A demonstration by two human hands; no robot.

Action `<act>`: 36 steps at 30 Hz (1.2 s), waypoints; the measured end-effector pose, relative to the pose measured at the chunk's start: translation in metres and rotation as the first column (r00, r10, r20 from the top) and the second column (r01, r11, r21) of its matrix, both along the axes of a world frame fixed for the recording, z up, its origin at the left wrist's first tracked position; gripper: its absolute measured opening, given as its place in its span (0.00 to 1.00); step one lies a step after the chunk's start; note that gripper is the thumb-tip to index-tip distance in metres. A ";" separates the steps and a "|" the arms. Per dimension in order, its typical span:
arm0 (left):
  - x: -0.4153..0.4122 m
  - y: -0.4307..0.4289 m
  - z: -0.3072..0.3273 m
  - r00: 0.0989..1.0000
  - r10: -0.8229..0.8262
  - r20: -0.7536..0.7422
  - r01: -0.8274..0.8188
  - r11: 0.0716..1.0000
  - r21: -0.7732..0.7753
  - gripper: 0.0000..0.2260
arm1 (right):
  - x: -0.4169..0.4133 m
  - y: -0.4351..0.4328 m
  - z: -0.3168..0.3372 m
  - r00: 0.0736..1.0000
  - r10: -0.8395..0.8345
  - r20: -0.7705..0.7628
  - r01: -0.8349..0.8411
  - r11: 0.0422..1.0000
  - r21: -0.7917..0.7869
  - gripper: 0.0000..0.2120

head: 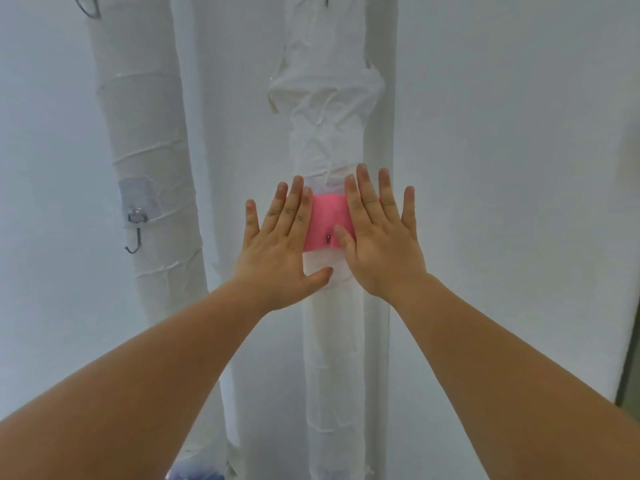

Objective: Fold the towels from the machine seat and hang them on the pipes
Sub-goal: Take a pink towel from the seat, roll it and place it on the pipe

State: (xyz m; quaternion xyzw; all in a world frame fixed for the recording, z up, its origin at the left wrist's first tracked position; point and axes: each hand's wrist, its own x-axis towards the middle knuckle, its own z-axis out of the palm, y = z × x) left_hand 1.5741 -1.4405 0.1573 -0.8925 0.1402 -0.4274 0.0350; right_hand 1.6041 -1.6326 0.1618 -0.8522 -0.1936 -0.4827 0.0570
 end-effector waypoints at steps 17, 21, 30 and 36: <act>-0.035 0.120 -0.073 0.974 -0.221 -0.051 0.217 0.973 -0.076 0.43 | -0.067 0.108 -0.099 0.987 -0.159 -0.031 0.162 0.975 0.152 0.32; -0.042 0.194 -0.106 0.915 -0.394 -0.090 0.393 0.919 -0.026 0.42 | -0.095 0.173 -0.138 0.929 -0.351 -0.115 0.359 0.931 0.063 0.32; -0.094 0.353 -0.181 0.680 -0.585 -0.442 0.636 0.771 -0.041 0.40 | -0.245 0.355 -0.214 0.596 -0.650 -0.472 0.725 0.688 -0.032 0.33; -0.140 0.384 -0.225 0.496 -0.643 -0.584 0.730 0.673 -0.121 0.39 | -0.344 0.421 -0.268 0.359 -0.666 -0.654 0.823 0.556 -0.114 0.32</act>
